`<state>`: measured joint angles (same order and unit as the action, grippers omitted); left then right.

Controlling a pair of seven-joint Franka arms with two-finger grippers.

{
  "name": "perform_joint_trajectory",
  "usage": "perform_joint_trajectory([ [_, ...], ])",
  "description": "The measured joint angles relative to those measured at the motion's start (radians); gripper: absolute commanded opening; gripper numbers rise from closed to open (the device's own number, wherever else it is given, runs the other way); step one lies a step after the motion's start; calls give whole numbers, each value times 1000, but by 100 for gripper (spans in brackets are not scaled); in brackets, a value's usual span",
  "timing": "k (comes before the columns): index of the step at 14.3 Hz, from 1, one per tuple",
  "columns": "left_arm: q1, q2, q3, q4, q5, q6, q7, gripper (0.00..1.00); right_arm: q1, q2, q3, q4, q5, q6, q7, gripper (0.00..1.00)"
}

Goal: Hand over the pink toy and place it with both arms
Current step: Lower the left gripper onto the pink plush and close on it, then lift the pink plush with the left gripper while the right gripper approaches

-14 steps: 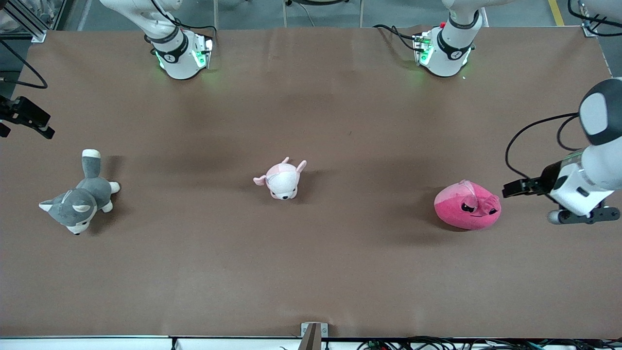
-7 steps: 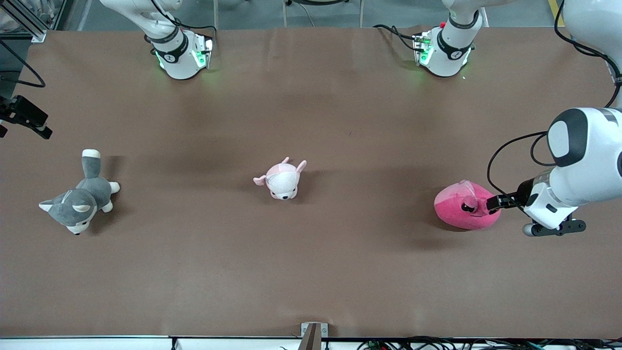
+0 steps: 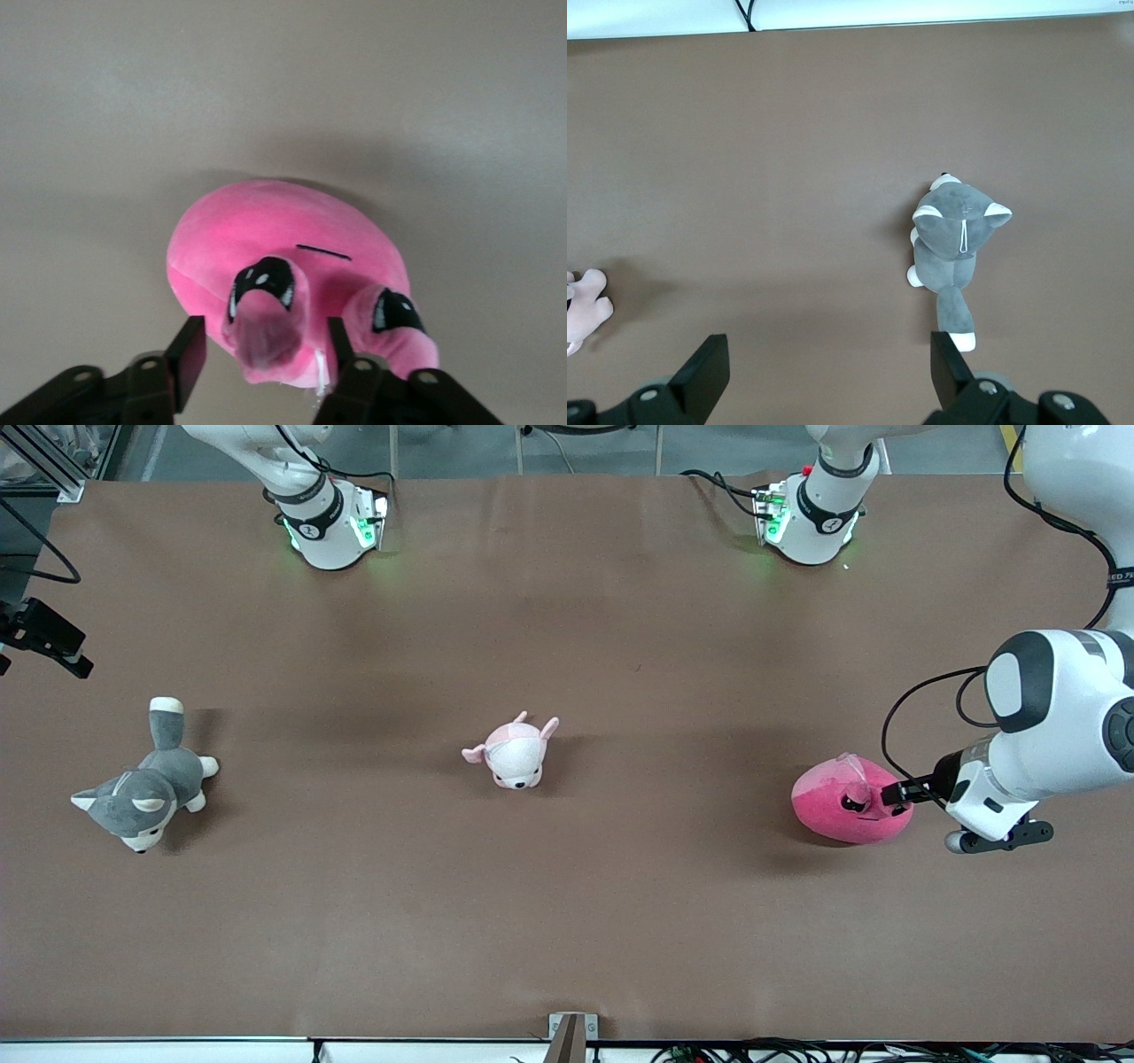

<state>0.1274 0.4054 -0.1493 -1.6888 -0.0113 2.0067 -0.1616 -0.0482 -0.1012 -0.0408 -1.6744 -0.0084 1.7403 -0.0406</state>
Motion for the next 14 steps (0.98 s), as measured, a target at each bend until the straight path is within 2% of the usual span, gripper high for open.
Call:
perform_joint_trajectory([
  [3, 5, 0, 0, -14, -1, 1, 0, 6, 0, 3, 2, 0, 0, -4, 0, 100],
  [4, 5, 1, 0, -16, -1, 3, 0, 0, 0, 4, 3, 0, 1, -7, 0, 100],
  [8, -1, -1, -5, -14, -2, 3, 0, 0, 3, 17, 8, 0, 7, -49, 0, 98],
  [11, -2, -29, -37, -2, -4, -44, -29, 0, 5, 23, 10, 0, 20, -51, 0, 82],
  [14, -3, -86, -81, 59, -56, -178, -76, 0, 5, 29, 11, 0, 130, -72, 9, 78],
])
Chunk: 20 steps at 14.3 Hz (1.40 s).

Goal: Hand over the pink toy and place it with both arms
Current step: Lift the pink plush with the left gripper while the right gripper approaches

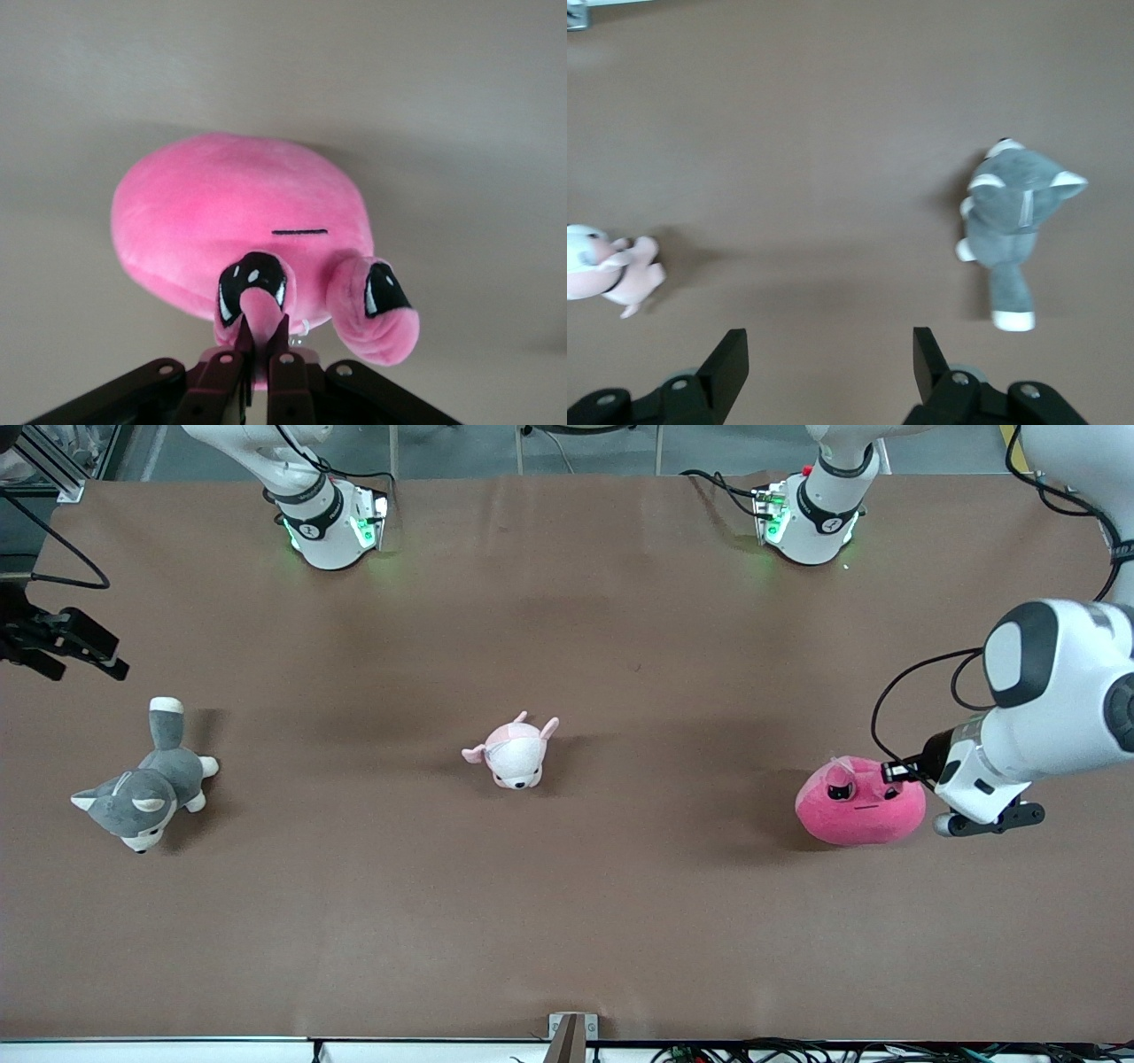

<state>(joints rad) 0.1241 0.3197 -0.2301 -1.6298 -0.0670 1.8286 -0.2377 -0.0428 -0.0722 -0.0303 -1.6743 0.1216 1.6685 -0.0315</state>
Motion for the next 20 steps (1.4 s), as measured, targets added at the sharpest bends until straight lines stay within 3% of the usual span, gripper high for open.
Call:
perform_joint_trajectory([
  [3, -2, -34, -40, 98, -92, -133, -92, 0, 2, 10, 1, 0, 160, -28, 27, 75],
  [7, -4, -39, -209, 179, -114, -187, -292, 0, 24, 24, 4, 0, 392, -37, 50, 71],
  [11, -17, -38, -323, 234, -290, -186, -506, 0, 78, 40, 6, 2, 512, -37, 59, 67],
  [15, -39, -21, -385, 274, -443, -135, -618, 0, 128, 41, 7, 4, 556, -37, 62, 66],
  [17, -92, -10, -394, 287, -486, -96, -684, 0, 131, 52, 7, 4, 628, -43, 63, 66],
  [20, -197, -2, -396, 294, -517, 76, -800, 0, 132, 78, 6, 5, 725, -47, 63, 65],
])
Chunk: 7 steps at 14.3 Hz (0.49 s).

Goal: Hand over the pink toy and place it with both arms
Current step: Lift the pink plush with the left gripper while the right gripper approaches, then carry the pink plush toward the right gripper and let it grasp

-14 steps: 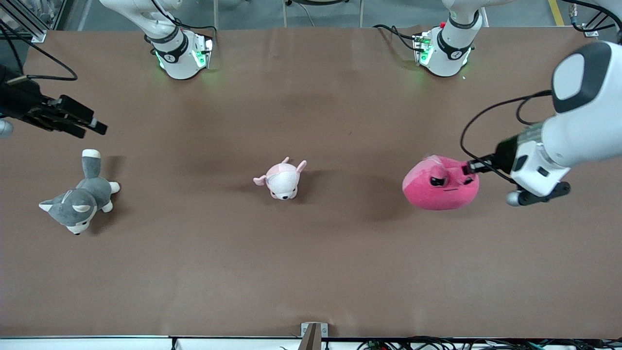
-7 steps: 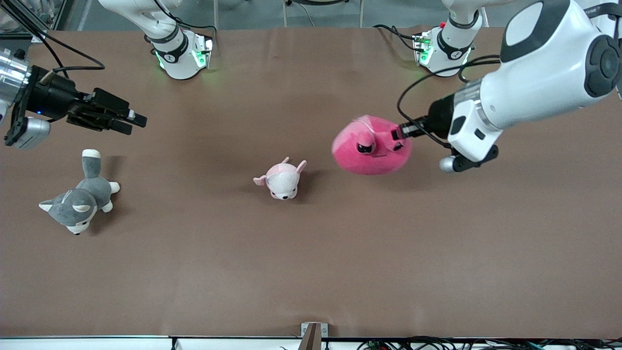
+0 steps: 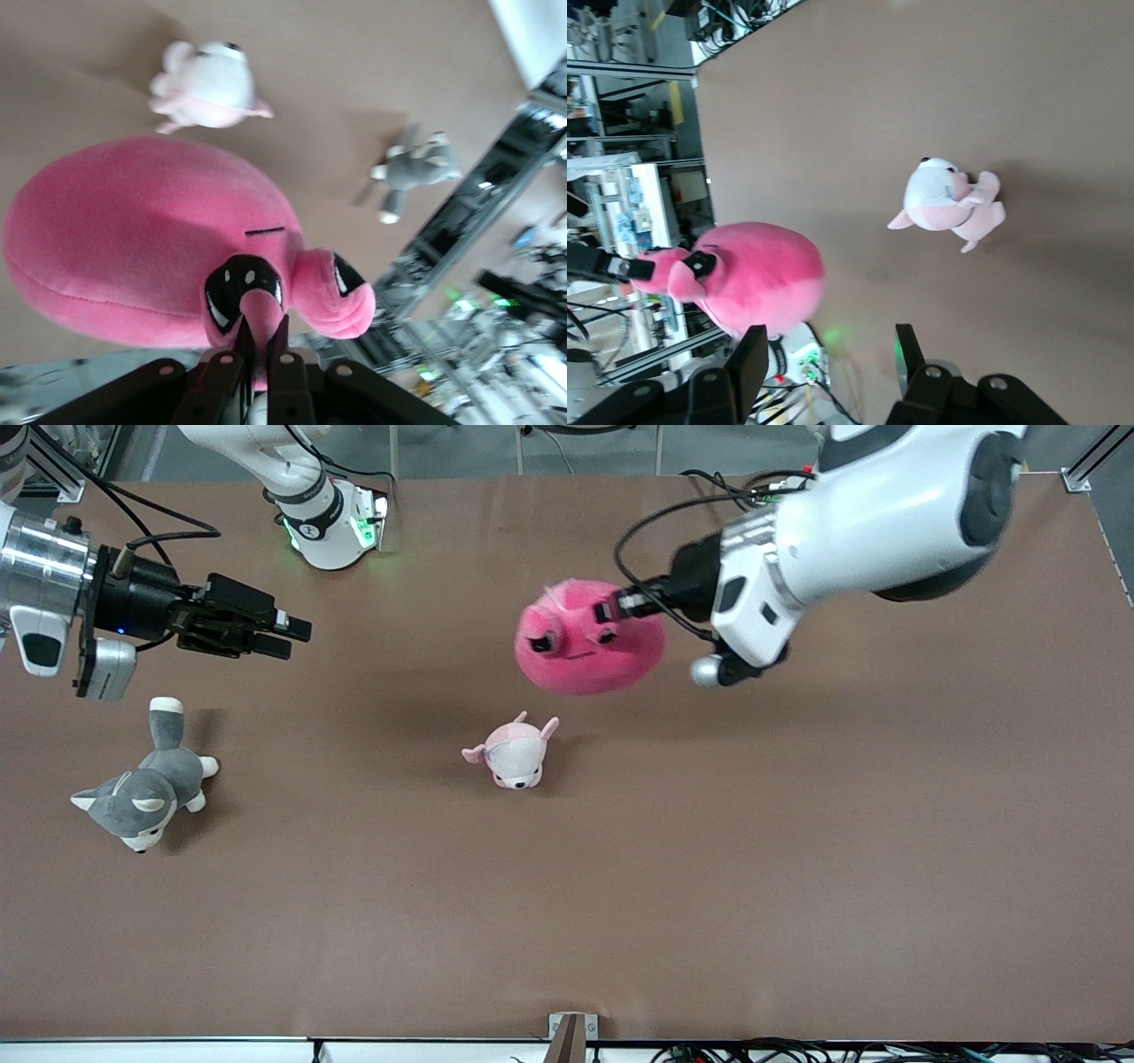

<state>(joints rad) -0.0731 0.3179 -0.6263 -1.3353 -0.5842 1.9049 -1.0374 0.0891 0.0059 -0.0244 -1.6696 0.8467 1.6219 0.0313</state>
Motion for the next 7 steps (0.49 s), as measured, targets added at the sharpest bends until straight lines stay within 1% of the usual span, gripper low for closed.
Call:
perform_joint_trajectory([
  [2, -52, 20, 0, 0, -1, 120, -68, 0, 11, 6, 0, 0, 16, 0, 0, 65],
  [3, -60, 32, 0, 0, -13, 158, -77, 0, 24, 6, 1, 1, 18, 0, 0, 64],
  [5, -61, 52, 1, 1, -73, 192, -77, 0, 60, 6, 1, 3, 19, 1, 3, 64],
  [7, -78, 66, 0, 2, -107, 216, -77, 0, 88, 6, 1, 6, 19, 2, 47, 64],
])
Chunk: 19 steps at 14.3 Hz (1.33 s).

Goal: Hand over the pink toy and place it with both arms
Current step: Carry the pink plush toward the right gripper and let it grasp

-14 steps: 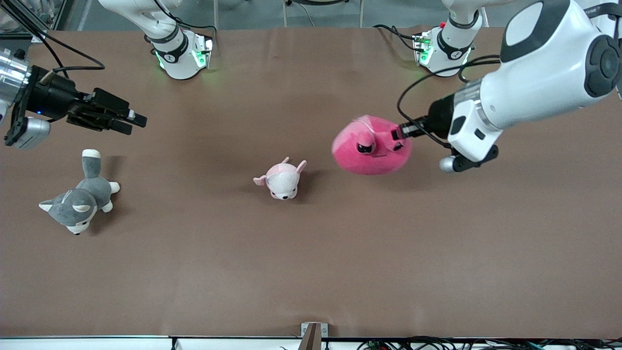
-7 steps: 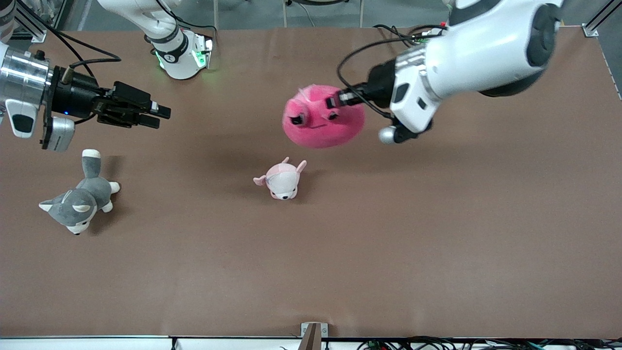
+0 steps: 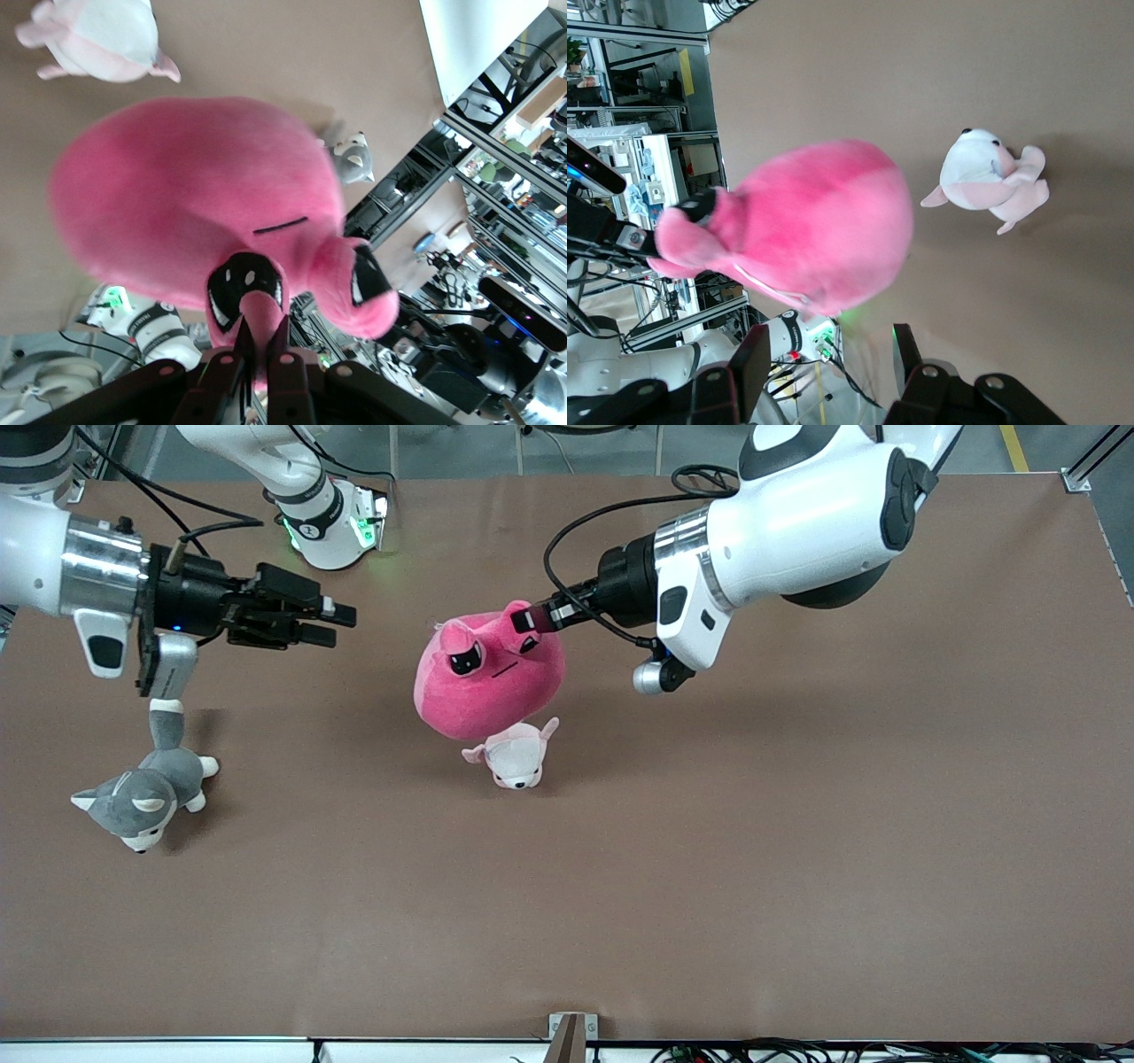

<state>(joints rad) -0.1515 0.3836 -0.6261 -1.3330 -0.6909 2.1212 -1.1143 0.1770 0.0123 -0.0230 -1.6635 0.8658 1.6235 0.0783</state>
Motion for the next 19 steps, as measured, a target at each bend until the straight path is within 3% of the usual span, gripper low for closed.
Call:
perform_joint_trajectory([
  [11, -114, 56, 2, 0, 5, 46, 2, 0, 67, 11, 0, 32, -15, 4, 78, 64],
  [15, -133, 64, 3, 0, 5, 54, 2, 0, 105, 18, 0, 34, -119, 7, 78, 64],
  [19, -147, 65, 3, 0, 5, 61, 2, 0, 134, 20, 0, 34, -159, 10, 78, 64],
])
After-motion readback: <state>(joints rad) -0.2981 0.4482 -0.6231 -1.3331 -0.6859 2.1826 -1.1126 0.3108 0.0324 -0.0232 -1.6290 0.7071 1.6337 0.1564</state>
